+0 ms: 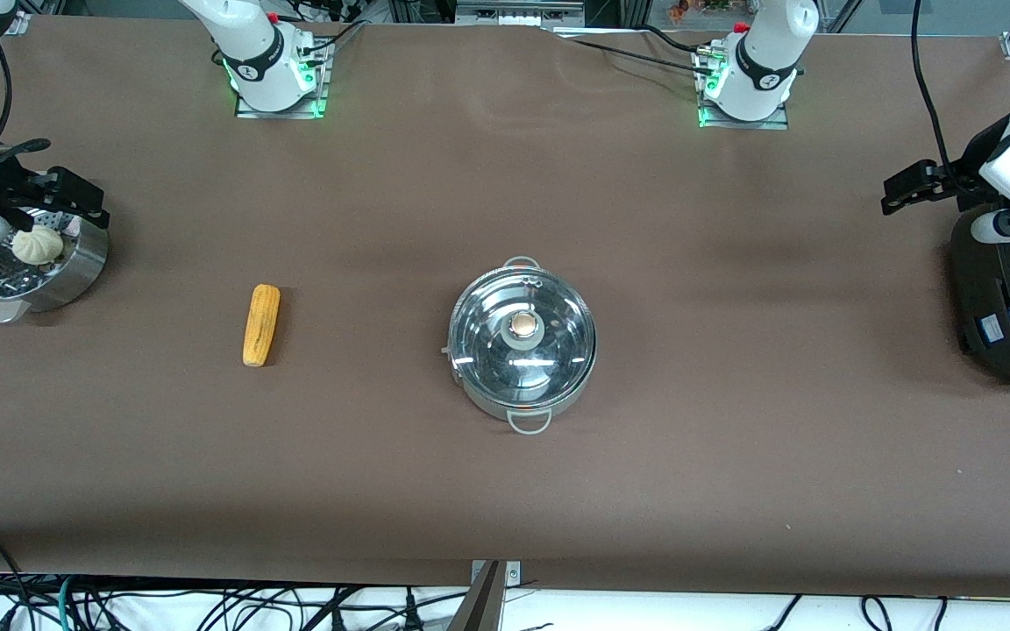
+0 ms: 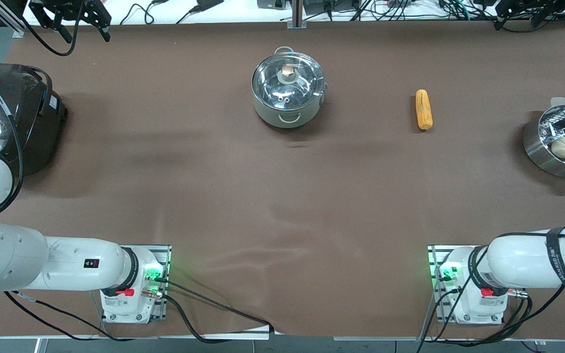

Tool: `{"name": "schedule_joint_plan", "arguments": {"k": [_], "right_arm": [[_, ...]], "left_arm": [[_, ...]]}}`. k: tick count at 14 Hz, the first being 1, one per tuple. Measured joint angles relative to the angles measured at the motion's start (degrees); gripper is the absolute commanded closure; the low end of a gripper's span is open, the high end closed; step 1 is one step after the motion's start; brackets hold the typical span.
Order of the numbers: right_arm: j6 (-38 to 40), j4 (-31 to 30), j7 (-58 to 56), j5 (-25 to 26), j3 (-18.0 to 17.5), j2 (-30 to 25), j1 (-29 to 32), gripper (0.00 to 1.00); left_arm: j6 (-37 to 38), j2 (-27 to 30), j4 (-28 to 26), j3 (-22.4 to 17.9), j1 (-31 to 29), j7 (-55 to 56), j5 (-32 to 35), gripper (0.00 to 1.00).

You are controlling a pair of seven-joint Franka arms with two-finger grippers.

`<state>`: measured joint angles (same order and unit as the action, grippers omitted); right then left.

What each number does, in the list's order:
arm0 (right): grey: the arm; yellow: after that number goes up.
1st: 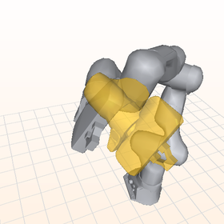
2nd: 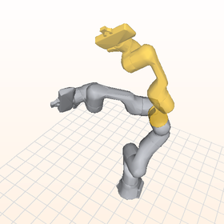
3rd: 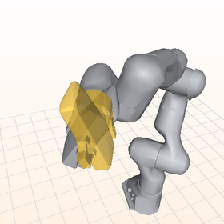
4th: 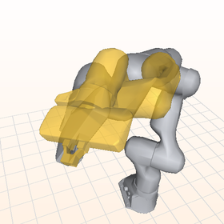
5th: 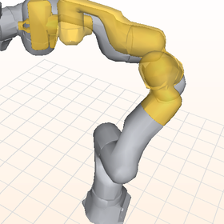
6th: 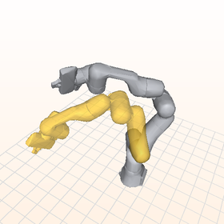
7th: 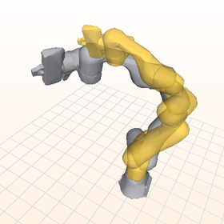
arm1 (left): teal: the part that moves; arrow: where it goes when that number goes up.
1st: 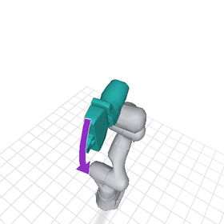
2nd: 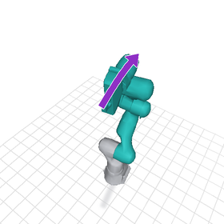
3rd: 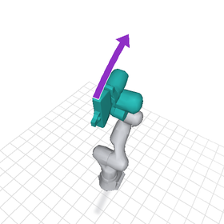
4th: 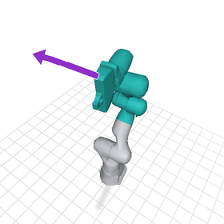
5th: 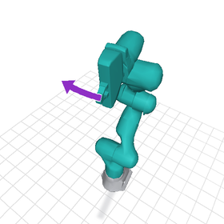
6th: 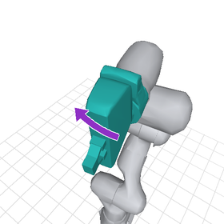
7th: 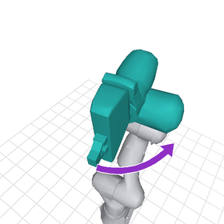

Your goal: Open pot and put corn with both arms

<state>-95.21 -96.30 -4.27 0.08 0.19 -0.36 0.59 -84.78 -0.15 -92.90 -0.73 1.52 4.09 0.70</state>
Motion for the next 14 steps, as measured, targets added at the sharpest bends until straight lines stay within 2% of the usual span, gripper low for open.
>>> {"name": "schedule_joint_plan", "arguments": {"k": [9,11,14], "right_arm": [[1.93,-0.12,0.06,0.2,0.04,0.82,0.0,0.0],[3.8,-0.73,0.06,0.35,0.05,3.53,0.01,0.0],[1.03,-1.26,0.09,0.38,-0.06,12.92,-0.07,0.0]], "left_arm": [[0.0,0.01,0.0,0.16,0.0,0.17,0.0,0.0],[0.07,0.01,0.0,0.17,0.0,0.19,0.0,0.0],[0.12,-0.1,-0.04,0.45,-0.03,1.04,0.0,0.0]]}}
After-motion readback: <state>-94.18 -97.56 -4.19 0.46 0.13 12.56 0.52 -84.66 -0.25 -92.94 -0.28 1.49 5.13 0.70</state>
